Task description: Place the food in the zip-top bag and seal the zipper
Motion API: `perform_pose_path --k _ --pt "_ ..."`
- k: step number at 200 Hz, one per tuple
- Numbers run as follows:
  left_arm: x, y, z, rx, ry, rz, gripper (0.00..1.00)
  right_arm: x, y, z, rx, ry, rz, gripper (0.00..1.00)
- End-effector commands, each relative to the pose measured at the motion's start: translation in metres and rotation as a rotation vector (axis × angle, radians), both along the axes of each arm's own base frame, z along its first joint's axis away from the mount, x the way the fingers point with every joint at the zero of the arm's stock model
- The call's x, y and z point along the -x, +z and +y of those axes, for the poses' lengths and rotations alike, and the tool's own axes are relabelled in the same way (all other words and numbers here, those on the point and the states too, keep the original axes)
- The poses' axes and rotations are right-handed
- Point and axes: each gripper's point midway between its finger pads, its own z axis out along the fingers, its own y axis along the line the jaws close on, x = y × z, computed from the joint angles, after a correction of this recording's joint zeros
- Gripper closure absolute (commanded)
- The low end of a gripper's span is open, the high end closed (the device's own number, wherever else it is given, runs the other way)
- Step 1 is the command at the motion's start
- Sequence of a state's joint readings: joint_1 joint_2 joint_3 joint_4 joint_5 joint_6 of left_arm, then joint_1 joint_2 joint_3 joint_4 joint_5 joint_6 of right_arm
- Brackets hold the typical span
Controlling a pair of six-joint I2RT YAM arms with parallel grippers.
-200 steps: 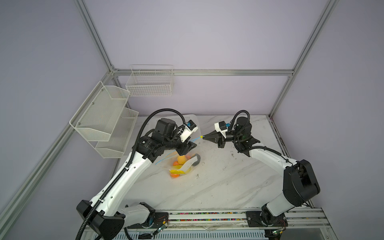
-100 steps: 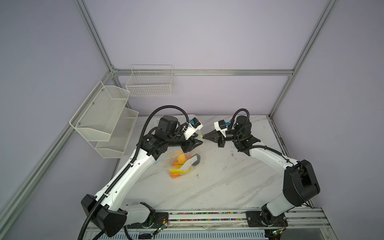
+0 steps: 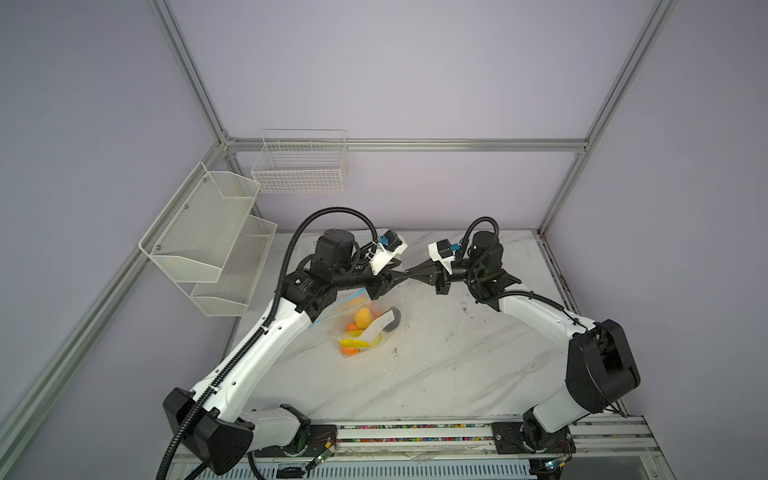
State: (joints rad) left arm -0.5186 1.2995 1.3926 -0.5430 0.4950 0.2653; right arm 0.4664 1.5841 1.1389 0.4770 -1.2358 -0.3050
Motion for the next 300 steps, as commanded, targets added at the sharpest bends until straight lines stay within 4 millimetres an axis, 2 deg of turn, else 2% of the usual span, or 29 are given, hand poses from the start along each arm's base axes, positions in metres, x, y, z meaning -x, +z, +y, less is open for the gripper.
perform_pose_path --k 1,30,64,120,204,300 --pt "0.002 -0.005 -0.005 0.005 -0.031 0.003 0.59 0.006 0.019 0.000 -0.022 0.020 -0.042 1.00" --pt "0.003 -0.009 -0.005 -0.003 -0.032 0.015 0.63 0.005 0.019 -0.001 -0.022 0.018 -0.039 1.00" --pt "0.004 -0.015 -0.004 -0.016 -0.032 0.030 0.74 0.002 0.019 -0.001 -0.022 0.011 -0.033 1.00" --pt "0.002 -0.021 -0.006 -0.026 -0.030 0.056 0.76 0.002 0.020 -0.001 -0.022 0.010 -0.029 1.00" --pt "0.003 -0.018 0.000 -0.045 -0.005 0.040 0.96 -0.001 0.018 -0.003 -0.019 0.005 -0.016 1.00" --pt "0.013 -0.020 0.016 -0.090 0.036 0.026 0.97 -0.003 0.016 -0.007 -0.016 -0.013 -0.011 1.00"
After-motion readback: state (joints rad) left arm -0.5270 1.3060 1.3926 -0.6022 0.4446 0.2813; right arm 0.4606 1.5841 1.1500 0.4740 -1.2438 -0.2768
